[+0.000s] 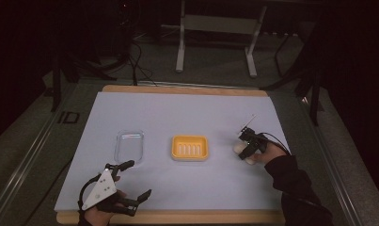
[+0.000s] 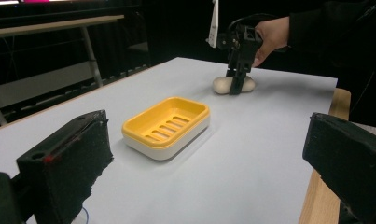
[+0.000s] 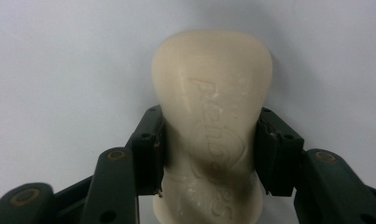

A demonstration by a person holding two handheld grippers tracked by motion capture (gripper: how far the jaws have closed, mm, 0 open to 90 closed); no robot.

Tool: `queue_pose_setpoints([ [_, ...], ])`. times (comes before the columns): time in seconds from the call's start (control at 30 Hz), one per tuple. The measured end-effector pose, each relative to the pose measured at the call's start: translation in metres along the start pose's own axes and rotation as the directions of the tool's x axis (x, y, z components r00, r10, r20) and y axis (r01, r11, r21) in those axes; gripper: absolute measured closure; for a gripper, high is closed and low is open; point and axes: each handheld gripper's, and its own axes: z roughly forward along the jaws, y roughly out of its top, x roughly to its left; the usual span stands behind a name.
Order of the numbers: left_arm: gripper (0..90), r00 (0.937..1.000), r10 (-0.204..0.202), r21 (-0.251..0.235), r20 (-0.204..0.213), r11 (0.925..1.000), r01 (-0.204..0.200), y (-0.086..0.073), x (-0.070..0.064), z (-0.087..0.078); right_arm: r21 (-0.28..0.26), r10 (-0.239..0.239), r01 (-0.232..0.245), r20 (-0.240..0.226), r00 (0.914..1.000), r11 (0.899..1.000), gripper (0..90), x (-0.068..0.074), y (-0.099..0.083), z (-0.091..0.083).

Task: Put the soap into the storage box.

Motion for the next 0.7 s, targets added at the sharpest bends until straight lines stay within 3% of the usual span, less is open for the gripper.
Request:
queue_pose_setpoints([
  [0.13, 1.2, 1.0, 0.002, 0.001, 0.001, 1.0, -0.002, 0.0, 0.0, 0.0, 0.013, -0.031, 0.031, -0.004, 0.9995, 0.999, 50.1, -0.001, 0.001, -0.003],
  [0.47, 1.1, 1.0, 0.0, -0.001, -0.001, 1.0, 0.0, 0.0, 0.0, -0.001, -0.032, -0.114, 0.113, -0.033, 0.993, 0.993, 50.0, 0.004, 0.008, -0.016],
  [0.7, 1.2, 1.0, 0.003, 0.005, 0.0, 1.0, -0.003, 0.0, 0.0, -0.001, -0.037, -0.215, 0.213, -0.059, 0.9748, 0.976, 50.0, 0.01, 0.013, -0.019],
])
